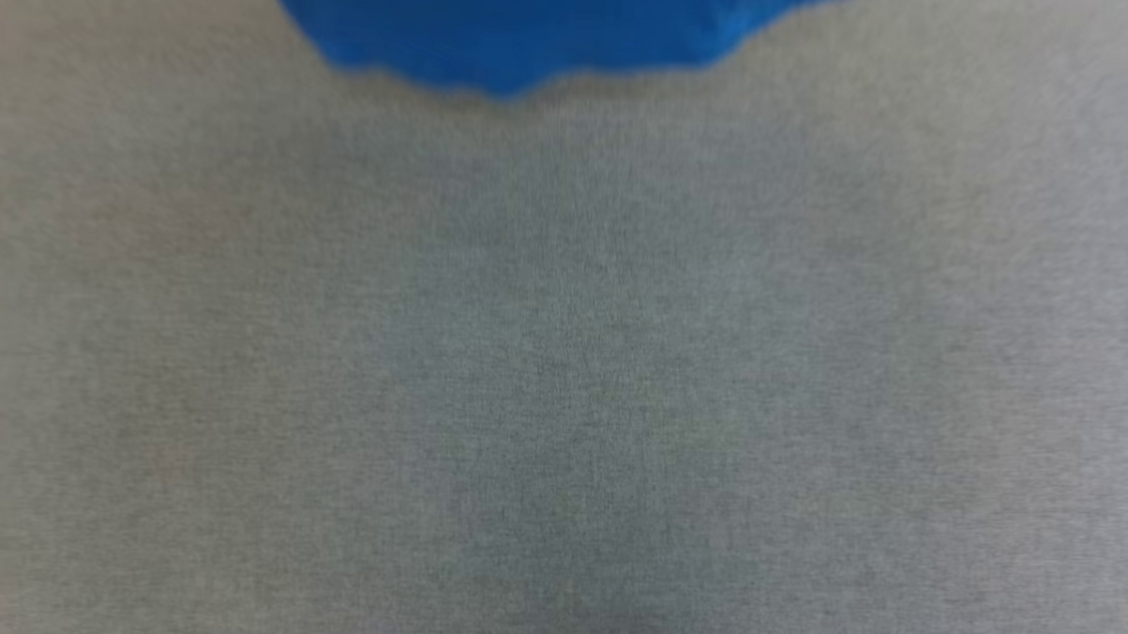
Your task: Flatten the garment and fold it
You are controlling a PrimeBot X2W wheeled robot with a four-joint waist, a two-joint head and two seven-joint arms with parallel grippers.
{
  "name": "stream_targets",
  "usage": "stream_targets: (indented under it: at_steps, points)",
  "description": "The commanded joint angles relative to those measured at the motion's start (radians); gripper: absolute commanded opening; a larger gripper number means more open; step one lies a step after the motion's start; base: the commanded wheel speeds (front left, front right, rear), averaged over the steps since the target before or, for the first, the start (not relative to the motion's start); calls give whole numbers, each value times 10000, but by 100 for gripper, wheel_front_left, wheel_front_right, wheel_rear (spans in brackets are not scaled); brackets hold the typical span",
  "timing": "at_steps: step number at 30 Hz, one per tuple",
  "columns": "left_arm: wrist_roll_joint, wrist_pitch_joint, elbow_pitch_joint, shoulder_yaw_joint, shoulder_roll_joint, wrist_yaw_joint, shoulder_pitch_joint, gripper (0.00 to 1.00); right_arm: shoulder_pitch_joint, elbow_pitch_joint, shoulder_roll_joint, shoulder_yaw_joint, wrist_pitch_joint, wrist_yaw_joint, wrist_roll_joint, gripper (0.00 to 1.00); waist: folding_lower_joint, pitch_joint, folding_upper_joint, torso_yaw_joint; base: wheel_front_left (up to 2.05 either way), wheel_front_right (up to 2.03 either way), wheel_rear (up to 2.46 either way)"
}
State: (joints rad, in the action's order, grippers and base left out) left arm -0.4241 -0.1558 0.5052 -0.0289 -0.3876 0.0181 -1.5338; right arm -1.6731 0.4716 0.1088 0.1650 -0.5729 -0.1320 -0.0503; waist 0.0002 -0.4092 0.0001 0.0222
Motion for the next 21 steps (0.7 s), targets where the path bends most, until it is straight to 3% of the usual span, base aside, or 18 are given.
stream_targets:
  at_steps: [1, 11, 17, 21]
  points:
    - [-74, 206, 122, -53, -54, 109, -214, 0, -241, 187, -44, 41, 227, 13, -3, 0, -2, -1017, -1, -26, 0, 0, 0]
    - [-850, 1374, 1114, -306, 235, 742, 366, 0, 93, 770, 555, -722, 1039, 13, -1007, 0, -2, -1211, -1, -538, 0, 0, 0]
    - [-1554, 1884, 1237, -207, 539, 1048, 1909, 0, 2178, -13, 1242, -1459, 1165, 13, -2406, 0, -2, -520, -1, -784, 0, 0, 0]
    - [-1954, 2240, 899, 147, 721, 1111, 3794, 0, 4604, -1048, 1543, -1698, 1117, 13, -3470, 0, -2, 348, -1, -886, 0, 0, 0]
